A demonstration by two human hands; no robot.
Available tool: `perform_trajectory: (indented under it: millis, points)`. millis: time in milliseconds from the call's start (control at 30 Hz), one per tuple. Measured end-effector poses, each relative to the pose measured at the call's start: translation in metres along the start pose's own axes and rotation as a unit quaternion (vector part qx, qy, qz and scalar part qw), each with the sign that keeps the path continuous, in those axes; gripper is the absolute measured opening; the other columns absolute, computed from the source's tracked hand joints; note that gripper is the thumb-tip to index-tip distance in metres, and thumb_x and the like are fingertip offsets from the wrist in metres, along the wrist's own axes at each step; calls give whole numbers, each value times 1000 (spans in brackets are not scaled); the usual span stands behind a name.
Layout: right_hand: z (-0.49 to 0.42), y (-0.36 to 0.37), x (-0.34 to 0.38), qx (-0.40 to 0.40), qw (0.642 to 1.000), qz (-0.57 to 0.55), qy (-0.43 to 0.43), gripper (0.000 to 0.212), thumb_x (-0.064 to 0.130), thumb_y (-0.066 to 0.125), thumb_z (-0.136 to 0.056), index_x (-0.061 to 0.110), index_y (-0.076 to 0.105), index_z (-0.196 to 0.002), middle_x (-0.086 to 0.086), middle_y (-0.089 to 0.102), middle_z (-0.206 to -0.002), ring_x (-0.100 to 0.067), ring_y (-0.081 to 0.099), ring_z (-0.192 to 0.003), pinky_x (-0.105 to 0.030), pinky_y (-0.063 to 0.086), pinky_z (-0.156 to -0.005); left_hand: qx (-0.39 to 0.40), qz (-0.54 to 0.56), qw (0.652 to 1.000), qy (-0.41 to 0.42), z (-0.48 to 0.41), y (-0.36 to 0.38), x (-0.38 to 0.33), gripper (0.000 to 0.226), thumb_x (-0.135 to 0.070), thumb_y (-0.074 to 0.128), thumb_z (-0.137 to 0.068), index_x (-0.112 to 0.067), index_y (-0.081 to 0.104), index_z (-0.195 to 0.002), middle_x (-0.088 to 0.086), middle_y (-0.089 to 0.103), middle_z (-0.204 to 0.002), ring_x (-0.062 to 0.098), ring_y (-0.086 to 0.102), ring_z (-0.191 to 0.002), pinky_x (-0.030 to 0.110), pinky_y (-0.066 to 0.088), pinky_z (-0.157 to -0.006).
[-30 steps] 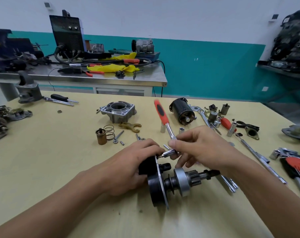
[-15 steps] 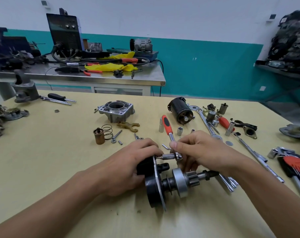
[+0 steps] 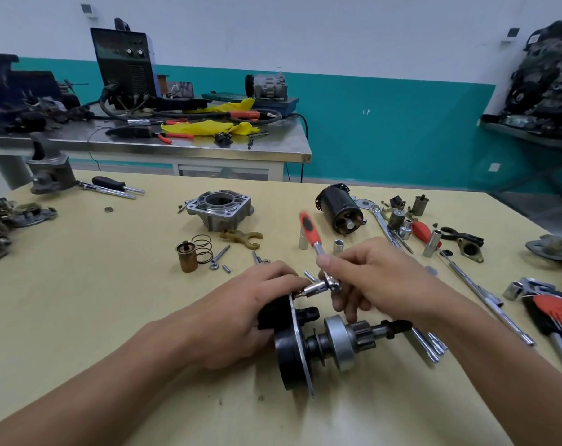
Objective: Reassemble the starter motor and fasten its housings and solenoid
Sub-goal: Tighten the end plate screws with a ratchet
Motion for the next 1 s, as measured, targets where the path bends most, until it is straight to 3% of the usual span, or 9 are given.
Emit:
perform_trajectory:
  millis: [100,233,300,500,600,700,800,900,1000]
  points:
    - [-4,3,-3,-5,1000,-10,28,40,47,58,-96,13,73,-81,-6,73,-66,-17,63,-52,-16,40,-45,2,4,1000,-3,0,0,0,61,-20,72,-89,-36,46,-143,-16,47,-127,2,45,-120,25,41,-101]
    - [9,-7,0,39,995,-1,-93,14,36,65,-94,30,78,-98,-2,76,-81,-14,69,-63,-12,46,-56,0,10,1000,1,1,-1,-1,55,-21,72,-89,-38,50,-137,-18,46,-126,2,46,-118,24,42,-99]
    - [14,-10,4,64,988,-9,-141,18,32,69,-91,32,77,-107,2,76,-85,-11,69,-67,-14,49,-61,0,20,1000,-2,1,-2,-1,54,-20,73,-88,-39,51,-134,-20,46,-125,2,46,-118,24,42,-98]
    - [2,0,-3,3,1000,-25,-3,29,41,60,-96,18,76,-88,-6,75,-73,-15,63,-53,-23,42,-51,6,0,1000,-5,0,0,0,59,-22,72,-89,-39,47,-140,-18,45,-126,2,45,-119,26,41,-100]
    - [8,-5,-3,37,996,-19,-76,16,39,65,-92,31,77,-99,-1,76,-81,-13,68,-63,-17,46,-56,4,5,1000,1,1,0,-1,59,-23,72,-89,-40,47,-139,-18,46,-127,2,45,-119,25,42,-99]
    - [14,-11,2,81,985,-22,-152,24,33,71,-87,33,76,-110,4,76,-88,-12,69,-75,-20,55,-71,-5,25,1000,9,0,0,-1,53,-21,73,-87,-37,53,-134,-16,48,-126,5,47,-119,27,43,-99]
    - [9,-3,3,16,994,9,-109,22,44,63,-91,29,76,-101,1,75,-80,-14,69,-63,-17,48,-58,-8,15,1000,6,0,0,-1,52,-21,73,-88,-35,53,-133,-18,47,-125,4,47,-117,27,43,-98]
    - [3,3,0,-14,1000,21,-5,40,47,56,-96,11,72,-89,-2,74,-69,-14,64,-53,-15,42,-50,-6,0,1000,0,0,1,0,56,-16,74,-86,-35,51,-134,-18,46,-125,3,46,-117,28,43,-99]
    - [8,-2,2,22,997,29,-62,23,37,60,-97,20,75,-93,1,76,-77,-12,71,-65,-12,45,-56,-5,5,1000,1,0,1,0,56,-20,73,-87,-38,50,-135,-20,45,-126,3,46,-118,29,44,-100]
Point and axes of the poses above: each hand's wrist, its own z-axis away from the middle knuckle, its own y-axis out of the palm, x = y × z, the point moved 1 cm from there along -z, towards the middle knuckle
